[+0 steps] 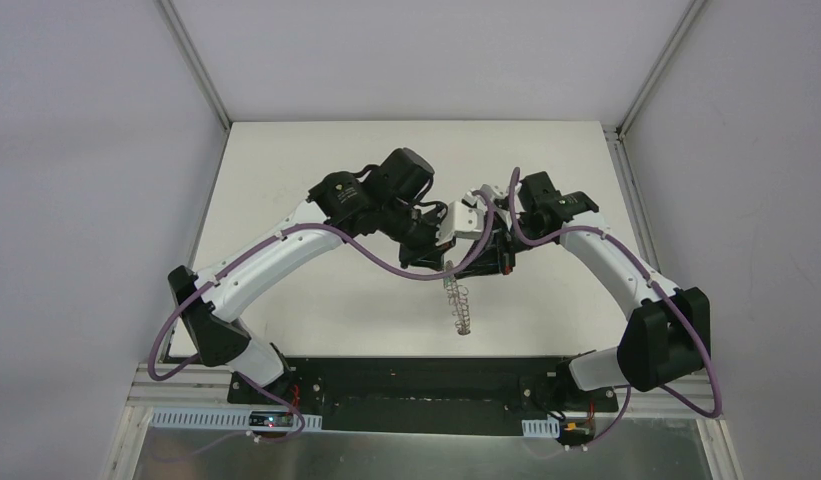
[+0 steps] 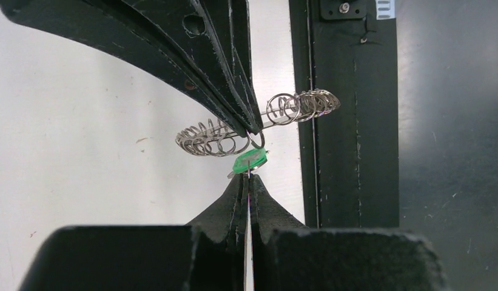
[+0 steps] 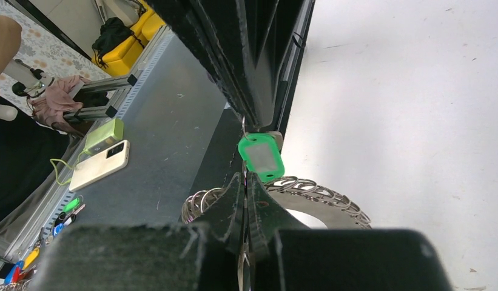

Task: Put the keys on the keyring

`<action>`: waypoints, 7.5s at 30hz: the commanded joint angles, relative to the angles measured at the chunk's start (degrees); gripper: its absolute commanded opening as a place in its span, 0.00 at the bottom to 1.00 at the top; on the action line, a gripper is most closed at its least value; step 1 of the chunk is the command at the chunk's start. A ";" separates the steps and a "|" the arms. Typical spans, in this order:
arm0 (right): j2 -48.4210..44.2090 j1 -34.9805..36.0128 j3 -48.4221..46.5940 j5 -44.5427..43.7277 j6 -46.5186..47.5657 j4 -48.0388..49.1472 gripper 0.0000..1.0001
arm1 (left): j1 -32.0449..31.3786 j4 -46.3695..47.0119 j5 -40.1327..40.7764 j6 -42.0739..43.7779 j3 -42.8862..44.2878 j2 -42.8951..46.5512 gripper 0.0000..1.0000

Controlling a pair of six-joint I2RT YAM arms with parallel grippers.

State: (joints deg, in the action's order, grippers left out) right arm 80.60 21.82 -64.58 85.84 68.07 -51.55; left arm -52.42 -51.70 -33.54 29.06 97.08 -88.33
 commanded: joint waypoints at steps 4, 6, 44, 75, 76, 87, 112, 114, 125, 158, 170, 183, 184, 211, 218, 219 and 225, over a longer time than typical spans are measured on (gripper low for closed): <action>-0.25 0.63 -0.46 9.08 -1.60 1.48 0.00 | -1.92 -2.27 4.12 4.29 1.62 -1.12 0.00; -0.52 0.87 -0.46 9.12 -2.03 1.88 0.00 | -2.26 -2.20 4.83 4.80 1.62 -1.31 0.00; 1.44 0.93 -1.93 9.14 -3.91 2.99 0.00 | -4.39 -4.26 0.08 8.45 -1.16 -0.80 0.00; 5.72 -0.78 -5.69 9.08 -3.73 -1.11 0.00 | -4.52 -4.37 -1.00 8.65 -1.80 -0.43 0.00; 5.80 -0.81 -5.75 9.08 -3.62 -1.29 0.00 | -4.51 -4.44 -1.11 8.65 -1.88 -0.43 0.00; 7.92 -1.73 -7.75 9.13 -3.30 -4.06 0.00 | -5.30 -5.02 -0.21 9.19 -1.63 -0.78 0.00; 1.84 -1.12 -1.43 9.16 -8.24 4.24 0.00 | -3.08 -3.02 6.01 7.04 -1.18 0.77 0.00; -0.02 -0.31 0.89 9.16 -14.00 11.88 0.00 | -3.11 -2.54 7.57 6.96 -0.30 0.60 0.00; 1.73 0.82 -0.49 9.21 -16.09 11.55 0.00 | -4.63 -1.27 8.07 7.06 1.52 -1.48 0.00; -0.37 1.27 3.61 9.08 -27.58 22.93 0.00 | -5.07 -1.88 11.71 8.81 1.19 -1.28 0.00; -0.96 1.34 4.46 9.13 -30.27 25.36 0.00 | -4.38 -1.91 12.56 10.74 0.21 -0.71 0.00; -0.63 1.54 3.93 9.13 -31.16 25.95 0.00 | -4.59 -1.80 10.61 11.26 -1.33 -1.14 0.00; -0.62 1.54 3.93 9.13 -31.16 25.98 0.00 | -4.68 -1.91 10.34 11.28 -1.44 -1.14 0.00; 1.36 1.52 3.22 9.09 -34.48 27.29 0.00 | -5.20 -1.39 12.21 10.33 -0.15 -1.35 0.00; 0.88 1.87 4.72 8.72 -37.37 30.98 0.00 | -5.18 -0.87 12.69 9.63 0.42 -1.84 0.00; 0.73 1.92 5.20 8.65 -38.08 31.83 0.00 | -5.23 -0.86 12.70 9.48 0.47 -1.92 0.00; 0.34 2.05 5.87 8.28 -40.56 34.36 0.00 | -5.23 -0.88 12.59 9.08 0.83 -1.78 0.00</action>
State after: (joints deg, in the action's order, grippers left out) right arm 82.46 23.51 -58.52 86.78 29.91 -20.51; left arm -57.04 -52.93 -20.75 39.20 95.59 -89.91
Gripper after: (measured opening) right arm 0.005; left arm 0.006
